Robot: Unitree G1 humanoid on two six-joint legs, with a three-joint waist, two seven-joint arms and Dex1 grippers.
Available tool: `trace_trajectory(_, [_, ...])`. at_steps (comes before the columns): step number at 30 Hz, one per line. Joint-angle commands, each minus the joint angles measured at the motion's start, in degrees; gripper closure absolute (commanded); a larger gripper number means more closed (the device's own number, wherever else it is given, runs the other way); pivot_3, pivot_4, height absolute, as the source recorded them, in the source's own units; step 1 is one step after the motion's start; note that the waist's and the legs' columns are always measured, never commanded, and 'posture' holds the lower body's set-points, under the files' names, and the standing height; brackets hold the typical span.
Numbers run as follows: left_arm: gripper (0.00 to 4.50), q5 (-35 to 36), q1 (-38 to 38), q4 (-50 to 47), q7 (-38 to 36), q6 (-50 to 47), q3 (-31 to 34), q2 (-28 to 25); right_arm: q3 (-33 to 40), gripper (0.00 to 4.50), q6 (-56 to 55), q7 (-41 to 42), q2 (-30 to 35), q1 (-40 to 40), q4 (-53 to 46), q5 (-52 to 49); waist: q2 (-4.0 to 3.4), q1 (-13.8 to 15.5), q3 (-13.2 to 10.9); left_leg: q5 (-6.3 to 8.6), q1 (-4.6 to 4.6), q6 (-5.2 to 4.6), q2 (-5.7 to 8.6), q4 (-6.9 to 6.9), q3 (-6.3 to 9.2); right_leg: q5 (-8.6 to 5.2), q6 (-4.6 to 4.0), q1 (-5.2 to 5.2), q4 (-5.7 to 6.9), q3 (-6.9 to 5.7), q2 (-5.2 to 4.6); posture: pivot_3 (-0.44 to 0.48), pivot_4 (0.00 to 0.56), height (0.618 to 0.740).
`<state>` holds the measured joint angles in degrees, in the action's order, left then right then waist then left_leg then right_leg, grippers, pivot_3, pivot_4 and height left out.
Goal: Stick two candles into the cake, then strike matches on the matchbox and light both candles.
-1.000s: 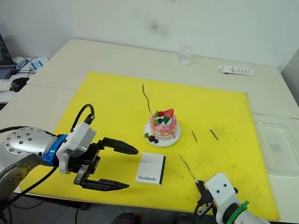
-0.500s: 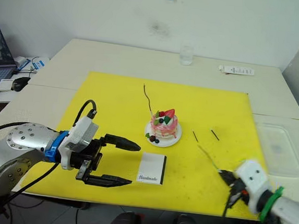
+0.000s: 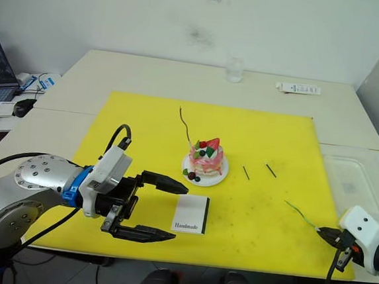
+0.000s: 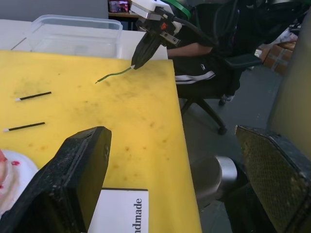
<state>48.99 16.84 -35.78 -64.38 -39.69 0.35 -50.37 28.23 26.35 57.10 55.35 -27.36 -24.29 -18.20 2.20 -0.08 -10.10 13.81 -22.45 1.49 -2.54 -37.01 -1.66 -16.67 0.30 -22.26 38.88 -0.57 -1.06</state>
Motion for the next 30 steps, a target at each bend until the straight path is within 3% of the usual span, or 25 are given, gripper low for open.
trace_trajectory(1, [0.0,1.39,1.29,-1.66,0.59,-0.27,0.12,0.4,3.14,4.47,-1.61,1.71,0.89,-0.86,1.26,1.0,0.0,0.01,0.0,0.0,-0.01,0.0,0.03,0.0,-0.01,0.0,0.0,0.0,-0.01,0.01,0.0,0.0,0.15,0.74])
trace_trajectory(9, [0.0,1.08,2.61,-0.92,0.98,-0.25,-0.82,1.36,4.36,4.47,-0.74,3.63,0.47,-3.31,0.54,1.16,-0.02,-0.04,0.01,0.0,0.03,0.0,0.0,0.0,-0.02,0.0,0.0,0.01,0.0,0.03,0.0,0.0,0.15,0.74])
trace_trajectory(12, [0.0,0.75,2.83,-0.77,0.95,0.02,-1.13,1.52,4.23,3.77,-0.51,3.22,0.36,-2.81,1.18,1.28,-0.02,-0.01,0.01,0.0,0.03,0.0,0.0,0.0,0.01,0.0,0.0,0.02,0.01,-0.01,0.0,0.0,0.15,0.74])
trace_trajectory(17, [0.0,0.08,2.65,-0.79,0.88,0.38,-1.4,1.46,4.79,2.03,-1.06,4.36,0.88,-2.13,0.81,0.62,-0.01,-0.01,0.01,0.0,0.02,0.0,0.01,0.0,-0.01,0.0,0.0,0.02,0.0,0.02,0.01,0.0,0.15,0.74])
trace_trajectory(25, [0.0,-3.99,1.96,-0.92,-0.27,2.66,-3.18,0.8,9.01,2.03,6.91,8.4,5.56,0.58,-3.68,-3.74,-0.02,0.02,0.01,0.0,0.05,0.0,0.03,-0.01,-0.02,0.01,0.02,0.03,0.02,0.02,0.04,0.0,0.15,0.74])
trace_trajectory(30, [0.0,-6.91,1.55,-1.47,0.13,4.12,-4.72,1.31,4.54,2.03,21.09,7.89,16.98,-0.52,-9.36,0.32,-0.04,0.01,0.0,0.0,0.04,0.0,0.01,0.01,0.0,0.01,0.02,0.03,-0.01,0.01,0.04,0.0,0.15,0.74])
